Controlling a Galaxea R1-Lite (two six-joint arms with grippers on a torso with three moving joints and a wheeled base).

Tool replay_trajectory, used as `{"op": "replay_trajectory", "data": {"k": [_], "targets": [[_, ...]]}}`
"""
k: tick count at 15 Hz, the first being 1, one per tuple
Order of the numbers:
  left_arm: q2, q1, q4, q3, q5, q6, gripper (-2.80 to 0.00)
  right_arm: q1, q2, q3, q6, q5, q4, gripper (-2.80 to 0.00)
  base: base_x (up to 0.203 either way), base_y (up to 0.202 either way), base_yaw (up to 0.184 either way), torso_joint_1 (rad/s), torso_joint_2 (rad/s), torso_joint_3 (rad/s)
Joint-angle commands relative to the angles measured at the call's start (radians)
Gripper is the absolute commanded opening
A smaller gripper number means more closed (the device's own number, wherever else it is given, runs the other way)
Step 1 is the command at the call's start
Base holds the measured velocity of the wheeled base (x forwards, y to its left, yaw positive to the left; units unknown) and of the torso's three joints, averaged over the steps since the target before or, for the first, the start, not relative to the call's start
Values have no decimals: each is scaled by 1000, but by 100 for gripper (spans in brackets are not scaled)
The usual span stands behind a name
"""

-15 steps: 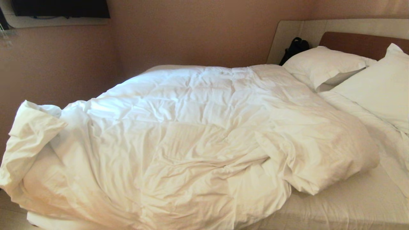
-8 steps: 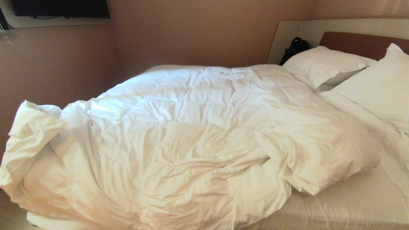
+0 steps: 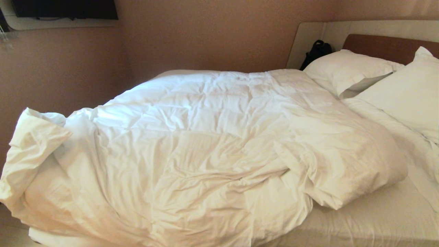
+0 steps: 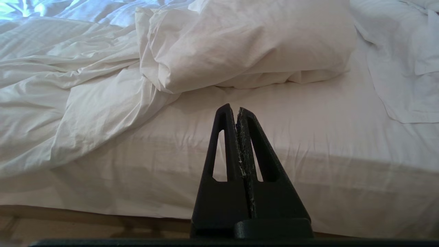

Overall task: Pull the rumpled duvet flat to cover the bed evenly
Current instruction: Hold the folded corner of the quilt

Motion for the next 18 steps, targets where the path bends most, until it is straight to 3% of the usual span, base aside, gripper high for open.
{"op": "replay_trajectory", "data": {"k": [1,5,8,10,18], "targets": [[0,0,0,0,0,-1,-280,0,0,-1,0,-2,2,-280,0,0,0,0,0,0],[0,0,0,0,1,-1,-280,0,0,-25,-15,-11,7,-280,0,0,0,0,0,0],[0,0,0,0,0,-1,-280,0,31,-177,-33,4,115,-280,0,0,0,0,0,0],[0,0,0,0,1,-1,-280,0,58,-209,-39,13,135,-280,0,0,0,0,0,0],[0,0,0,0,0,-1,-280,3,703,-542,-68,105,62,-280,0,0,0,0,0,0]]}}
